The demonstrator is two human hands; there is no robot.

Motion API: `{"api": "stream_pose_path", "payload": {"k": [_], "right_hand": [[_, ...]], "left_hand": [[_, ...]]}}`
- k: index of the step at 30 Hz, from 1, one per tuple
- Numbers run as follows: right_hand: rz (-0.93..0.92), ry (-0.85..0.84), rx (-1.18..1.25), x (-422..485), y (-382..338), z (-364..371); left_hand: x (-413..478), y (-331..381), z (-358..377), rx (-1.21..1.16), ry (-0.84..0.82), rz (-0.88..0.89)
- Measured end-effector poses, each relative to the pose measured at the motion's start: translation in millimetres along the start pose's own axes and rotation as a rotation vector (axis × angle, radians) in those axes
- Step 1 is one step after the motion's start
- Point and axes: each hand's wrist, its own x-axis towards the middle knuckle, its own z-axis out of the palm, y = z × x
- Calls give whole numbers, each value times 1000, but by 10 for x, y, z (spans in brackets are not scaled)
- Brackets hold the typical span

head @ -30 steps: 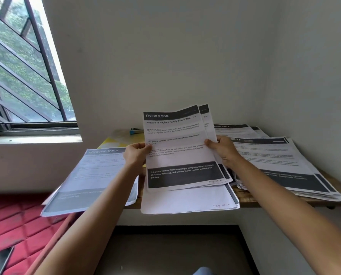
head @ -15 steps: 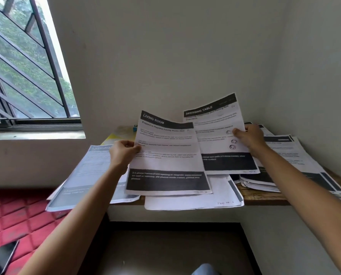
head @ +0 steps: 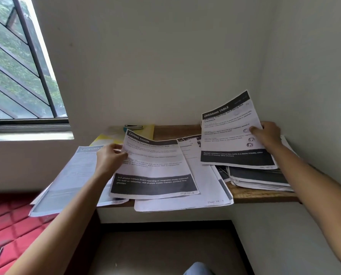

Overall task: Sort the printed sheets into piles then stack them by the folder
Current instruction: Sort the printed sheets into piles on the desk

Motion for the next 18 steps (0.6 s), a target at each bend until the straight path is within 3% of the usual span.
{"api": "stream_pose_path", "payload": {"k": [12,18], "right_hand": [[36,5,50,34,1,-84],[126,-35,209,4,-73,-46]], "left_hand": [[-133,105,64,13,-33,6],[-252,190,204,212,-70,187]]}}
